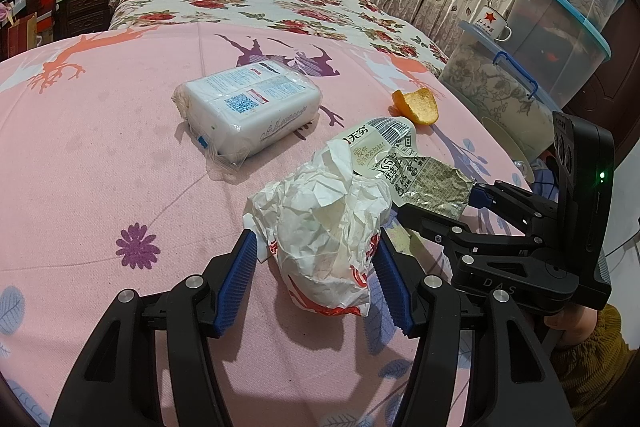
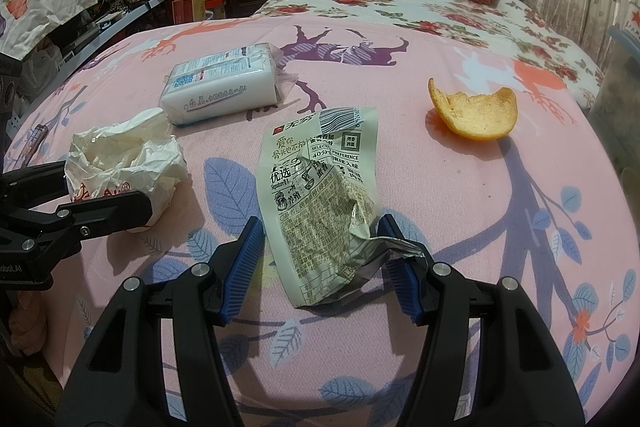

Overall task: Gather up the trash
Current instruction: 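Hold the white paper in the left tool while the right holds the wrapper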

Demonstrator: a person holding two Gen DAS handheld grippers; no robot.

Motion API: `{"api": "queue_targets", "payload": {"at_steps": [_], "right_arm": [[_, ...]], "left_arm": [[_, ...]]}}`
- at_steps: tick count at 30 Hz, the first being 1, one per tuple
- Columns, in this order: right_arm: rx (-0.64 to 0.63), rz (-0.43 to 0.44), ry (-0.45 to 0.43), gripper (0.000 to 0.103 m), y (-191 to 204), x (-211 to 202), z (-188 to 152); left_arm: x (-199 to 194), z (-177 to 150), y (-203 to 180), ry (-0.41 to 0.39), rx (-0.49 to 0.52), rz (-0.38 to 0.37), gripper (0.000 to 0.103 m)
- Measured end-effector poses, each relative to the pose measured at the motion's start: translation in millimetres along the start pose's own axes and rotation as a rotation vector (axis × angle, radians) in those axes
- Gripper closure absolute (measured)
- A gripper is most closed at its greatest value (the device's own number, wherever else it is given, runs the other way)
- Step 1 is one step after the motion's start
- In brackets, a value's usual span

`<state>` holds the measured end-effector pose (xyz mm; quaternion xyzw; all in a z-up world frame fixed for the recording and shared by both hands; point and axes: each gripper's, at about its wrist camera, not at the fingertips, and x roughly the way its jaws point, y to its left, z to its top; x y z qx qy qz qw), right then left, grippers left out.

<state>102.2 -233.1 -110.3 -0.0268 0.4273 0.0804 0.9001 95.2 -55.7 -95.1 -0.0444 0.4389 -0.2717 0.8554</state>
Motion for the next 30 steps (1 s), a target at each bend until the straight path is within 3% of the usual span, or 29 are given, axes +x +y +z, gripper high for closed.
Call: {"api": "queue_targets", "payload": {"at_steps": [22, 25, 27, 30], "right_arm": [[0.000, 0.000, 0.000, 0.042, -0.2, -0.2, 0.1], [0.001, 0.002, -0.004, 0.049, 0.4, -1.2, -0.5], [0.013, 0.012, -0.011, 0.065, 1.4, -3.6, -1.5], [0.039, 0.042, -0.017, 0.073, 1.2, -4.5, -2.5]], "left_arm": [[0.1, 0.0, -0.2, 0.000, 0.000, 0.001, 0.046], [0.0, 0.3, -0.5, 0.000, -0.001, -0.001, 0.046], [0.0, 0.3, -0.5, 0.000, -0.001, -0.001, 0.046], [0.0, 0.1, -0.4, 0.000, 0.000, 0.000, 0.046]]}}
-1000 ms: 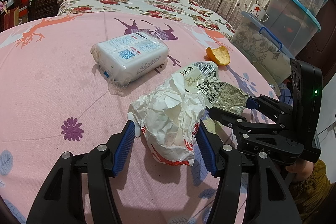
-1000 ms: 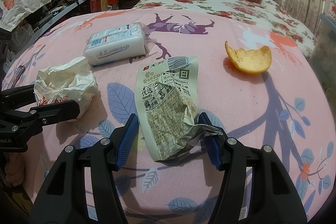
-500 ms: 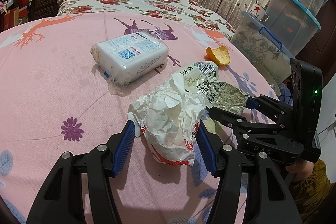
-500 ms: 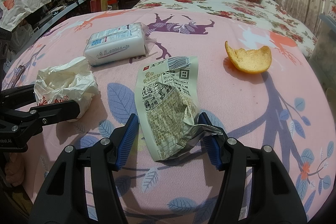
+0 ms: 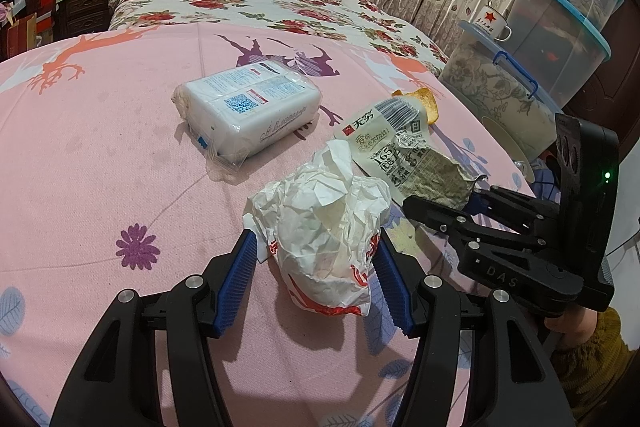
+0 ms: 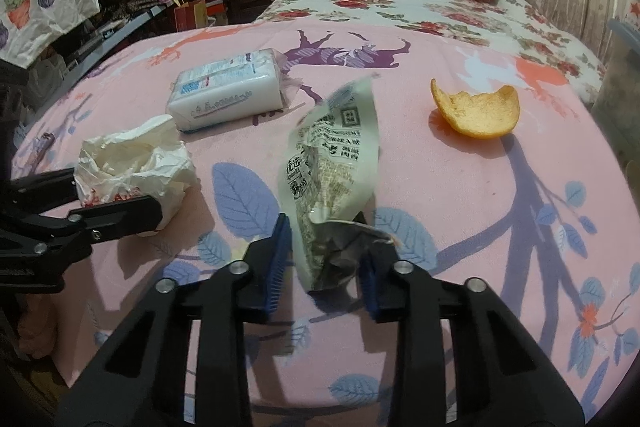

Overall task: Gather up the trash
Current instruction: 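Lift the silver wrapper with the right tool while the left holds the paper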

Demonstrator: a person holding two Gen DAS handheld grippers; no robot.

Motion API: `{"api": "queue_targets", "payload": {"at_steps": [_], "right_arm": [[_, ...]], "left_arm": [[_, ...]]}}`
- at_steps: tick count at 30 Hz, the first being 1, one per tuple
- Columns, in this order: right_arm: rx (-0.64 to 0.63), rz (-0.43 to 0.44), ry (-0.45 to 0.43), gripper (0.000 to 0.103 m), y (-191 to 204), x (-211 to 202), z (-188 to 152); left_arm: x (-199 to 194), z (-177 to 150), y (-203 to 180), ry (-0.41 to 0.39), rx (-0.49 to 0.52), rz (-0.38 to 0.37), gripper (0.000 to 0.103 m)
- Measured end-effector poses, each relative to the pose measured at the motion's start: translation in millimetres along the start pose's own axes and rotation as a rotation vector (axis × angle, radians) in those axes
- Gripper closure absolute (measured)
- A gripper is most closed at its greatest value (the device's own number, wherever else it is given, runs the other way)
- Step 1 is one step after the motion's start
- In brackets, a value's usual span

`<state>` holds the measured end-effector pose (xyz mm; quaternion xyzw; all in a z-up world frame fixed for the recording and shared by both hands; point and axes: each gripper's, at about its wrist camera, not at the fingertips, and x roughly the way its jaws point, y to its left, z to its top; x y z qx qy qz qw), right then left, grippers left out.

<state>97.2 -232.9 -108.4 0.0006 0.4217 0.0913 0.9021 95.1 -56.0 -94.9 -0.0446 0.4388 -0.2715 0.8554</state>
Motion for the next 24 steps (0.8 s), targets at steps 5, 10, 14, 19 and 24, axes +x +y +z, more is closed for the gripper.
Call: {"api": "queue_targets", "payload": {"at_steps": [5, 10, 14, 19, 24], "right_arm": [[0.053, 0.040, -0.005, 0.082, -6.8, 0.1, -0.2], [0.106, 0.071, -0.023, 0.084, -15.4, -1.4, 0.0], [0.140, 0.101, -0.070, 0.085, -21.4, -9.2, -1.3], [0.139, 0.134, -0.143, 0.085, -18.6, -22.2, -2.9], [0.110, 0.168, -0.185, 0.085, -9.7, -36.3, -5.0]], "left_arm": [[0.0, 0.2, 0.3, -0.002, -0.004, -0.002, 0.048], [-0.2, -0.2, 2.0, -0.009, -0.015, -0.006, 0.055], [-3.5, -1.0, -0.5, -0.027, 0.003, 0.000, 0.062], [-8.0, -0.2, -2.1, -0.043, 0.012, -0.005, 0.068], [-12.6, -0.1, 1.1, -0.063, -0.002, -0.026, 0.068]]}}
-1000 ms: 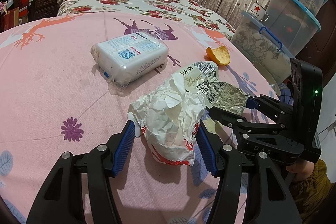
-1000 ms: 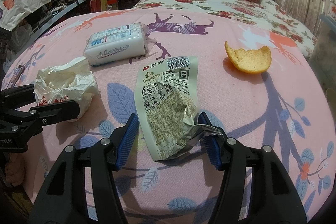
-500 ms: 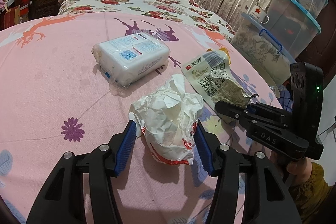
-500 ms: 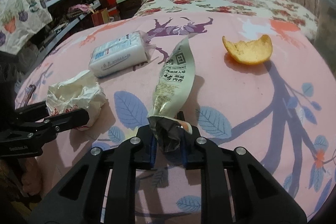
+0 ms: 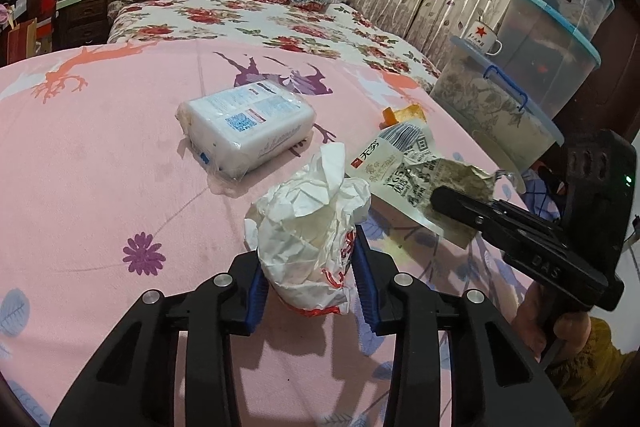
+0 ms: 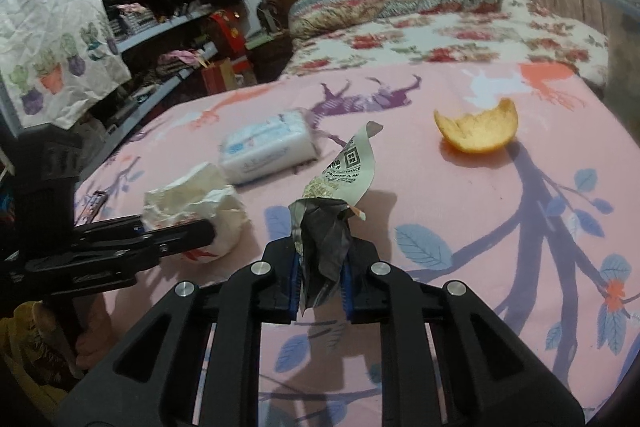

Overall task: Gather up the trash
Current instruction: 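Lift the silver wrapper with the right tool while the left holds the paper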

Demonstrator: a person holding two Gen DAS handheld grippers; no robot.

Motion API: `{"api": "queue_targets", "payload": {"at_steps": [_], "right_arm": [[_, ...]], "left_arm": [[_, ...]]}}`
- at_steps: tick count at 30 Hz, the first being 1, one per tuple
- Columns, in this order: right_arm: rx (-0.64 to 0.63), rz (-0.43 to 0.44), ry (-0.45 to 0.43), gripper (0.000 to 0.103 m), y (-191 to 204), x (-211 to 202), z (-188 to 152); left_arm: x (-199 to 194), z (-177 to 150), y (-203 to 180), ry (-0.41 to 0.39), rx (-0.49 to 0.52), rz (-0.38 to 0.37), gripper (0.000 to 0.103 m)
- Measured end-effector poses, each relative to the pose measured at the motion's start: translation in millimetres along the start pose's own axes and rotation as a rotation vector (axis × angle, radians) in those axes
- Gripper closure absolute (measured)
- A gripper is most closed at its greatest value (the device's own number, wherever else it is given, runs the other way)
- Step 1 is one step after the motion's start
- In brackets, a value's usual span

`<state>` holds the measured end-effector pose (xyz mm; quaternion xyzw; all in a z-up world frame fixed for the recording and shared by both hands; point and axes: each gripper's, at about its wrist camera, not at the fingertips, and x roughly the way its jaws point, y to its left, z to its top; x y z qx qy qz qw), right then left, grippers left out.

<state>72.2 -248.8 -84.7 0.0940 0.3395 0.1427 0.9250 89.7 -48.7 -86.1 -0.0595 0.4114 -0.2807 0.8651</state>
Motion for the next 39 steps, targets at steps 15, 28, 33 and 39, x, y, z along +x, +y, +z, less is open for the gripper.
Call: {"api": "queue_targets", "payload": {"at_steps": [15, 28, 33, 39], "right_arm": [[0.011, -0.021, -0.036, 0.085, -8.0, -10.9, -6.3], [0.055, 0.012, -0.004, 0.085, -20.5, -3.2, -5.9], [0.061, 0.012, -0.004, 0.085, -20.4, -2.1, -6.3], [0.066, 0.014, -0.003, 0.085, -21.3, -2.1, -6.2]], "left_arm": [[-3.5, -0.9, -3.6, -0.015, 0.013, -0.009, 0.068], [0.5, -1.5, -10.2, -0.002, 0.044, -0.006, 0.068], [2.1, -0.4, -10.1, 0.002, 0.038, -0.009, 0.068], [2.1, -0.4, -9.9, 0.002, 0.038, -0.008, 0.068]]}}
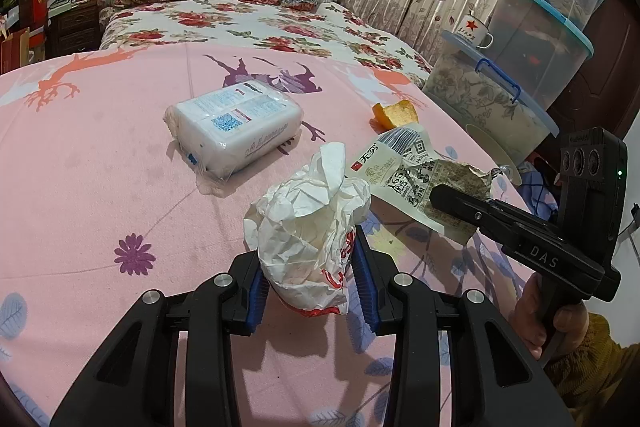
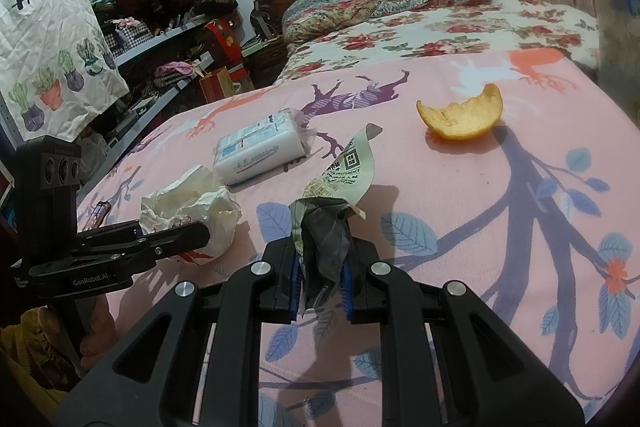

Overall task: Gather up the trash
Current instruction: 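Lift the silver wrapper with the right tool while the left holds the paper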

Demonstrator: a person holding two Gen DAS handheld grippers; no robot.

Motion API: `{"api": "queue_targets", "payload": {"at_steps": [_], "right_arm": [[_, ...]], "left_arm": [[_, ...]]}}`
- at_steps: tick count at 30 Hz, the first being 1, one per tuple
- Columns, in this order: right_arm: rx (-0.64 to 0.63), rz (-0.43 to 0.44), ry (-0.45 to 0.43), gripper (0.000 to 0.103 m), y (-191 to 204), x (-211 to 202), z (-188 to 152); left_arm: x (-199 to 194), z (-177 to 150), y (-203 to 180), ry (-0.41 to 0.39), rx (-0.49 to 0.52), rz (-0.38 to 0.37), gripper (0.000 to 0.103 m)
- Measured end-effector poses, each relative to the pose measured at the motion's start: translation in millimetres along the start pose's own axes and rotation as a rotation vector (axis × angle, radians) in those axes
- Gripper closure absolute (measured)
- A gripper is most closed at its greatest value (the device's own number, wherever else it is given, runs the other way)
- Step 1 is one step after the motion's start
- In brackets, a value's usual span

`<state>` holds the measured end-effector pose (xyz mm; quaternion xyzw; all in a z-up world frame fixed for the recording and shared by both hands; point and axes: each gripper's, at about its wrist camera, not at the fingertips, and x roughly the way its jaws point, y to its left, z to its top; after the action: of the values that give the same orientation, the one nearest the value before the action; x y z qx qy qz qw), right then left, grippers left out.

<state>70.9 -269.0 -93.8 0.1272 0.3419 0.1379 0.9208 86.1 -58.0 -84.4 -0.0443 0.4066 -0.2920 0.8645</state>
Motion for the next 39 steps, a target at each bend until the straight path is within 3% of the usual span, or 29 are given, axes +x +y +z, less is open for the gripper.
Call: {"api": "queue_targets", "payload": {"at_steps": [39], "right_arm": [[0.005, 0.001, 0.001, 0.085, -2.4, 0.4, 0.8]], "left_arm": [[1.7, -1.3, 2.7, 0.005, -0.007, -0.002, 0.067]]}}
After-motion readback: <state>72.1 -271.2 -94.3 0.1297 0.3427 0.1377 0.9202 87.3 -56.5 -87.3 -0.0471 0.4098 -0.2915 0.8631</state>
